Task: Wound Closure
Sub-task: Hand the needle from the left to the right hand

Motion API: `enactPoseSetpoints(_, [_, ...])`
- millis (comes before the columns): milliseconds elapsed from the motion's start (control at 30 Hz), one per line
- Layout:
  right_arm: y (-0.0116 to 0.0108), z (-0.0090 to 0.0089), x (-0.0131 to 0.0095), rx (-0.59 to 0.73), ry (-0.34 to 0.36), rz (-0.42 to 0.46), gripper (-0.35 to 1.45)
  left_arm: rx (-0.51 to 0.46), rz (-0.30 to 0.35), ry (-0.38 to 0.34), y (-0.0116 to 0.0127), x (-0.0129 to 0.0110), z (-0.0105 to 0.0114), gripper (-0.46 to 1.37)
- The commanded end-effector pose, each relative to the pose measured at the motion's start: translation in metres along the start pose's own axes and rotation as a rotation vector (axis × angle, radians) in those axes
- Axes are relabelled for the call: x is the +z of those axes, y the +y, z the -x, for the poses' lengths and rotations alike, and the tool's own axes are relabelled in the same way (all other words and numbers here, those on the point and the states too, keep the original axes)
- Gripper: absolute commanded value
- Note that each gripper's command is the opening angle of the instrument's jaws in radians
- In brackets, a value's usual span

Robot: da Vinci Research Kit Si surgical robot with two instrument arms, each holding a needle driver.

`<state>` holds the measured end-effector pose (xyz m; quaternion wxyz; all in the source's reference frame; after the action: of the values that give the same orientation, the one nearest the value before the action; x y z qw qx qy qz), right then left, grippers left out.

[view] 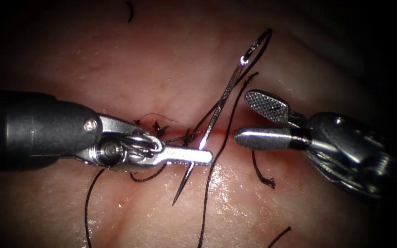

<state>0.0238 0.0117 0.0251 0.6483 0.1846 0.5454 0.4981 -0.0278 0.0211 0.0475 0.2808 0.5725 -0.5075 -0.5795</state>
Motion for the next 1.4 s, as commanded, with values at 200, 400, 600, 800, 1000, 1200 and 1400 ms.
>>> enactPoseSetpoints(200, [0.0000, 0.0000, 0.0007, 0.009, -0.003, -0.006, 0.98, 0.012, 0.008, 0.003, -0.0001, 0.0000, -0.0002, -0.35])
enactPoseSetpoints(400, [-0.0002, -0.0001, 0.0010, -0.008, -0.002, -0.008, 0.99, 0.017, 0.006, 0.004, -0.0001, 0.0001, -0.0001, -0.35])
enactPoseSetpoints(600, [0.0000, -0.0002, 0.0017, -0.023, 0.000, -0.018, 0.91, 0.023, 0.005, 0.004, -0.0001, 0.0003, -0.0002, -0.35])
enactPoseSetpoints(800, [0.0004, -0.0001, 0.0023, -0.024, -0.016, -0.014, 0.73, 0.023, 0.005, 0.003, -0.0001, 0.0004, -0.0002, -0.35])
enactPoseSetpoints(1000, [0.0003, 0.0000, 0.0027, -0.024, -0.017, -0.010, 0.66, 0.034, 0.005, 0.002, -0.0001, 0.0005, -0.0002, -0.35])
enactPoseSetpoints(1200, [-0.0001, 0.0001, 0.0033, -0.022, 0.002, 0.025, 0.56, 0.040, 0.005, 0.002, -0.0001, 0.0006, -0.0001, -0.35])
enactPoseSetpoints(1400, [-0.0001, -0.0001, 0.0036, -0.032, 0.006, 0.042, 0.52, 0.040, 0.005, 0.001, -0.0001, 0.0007, -0.0001, -0.35])
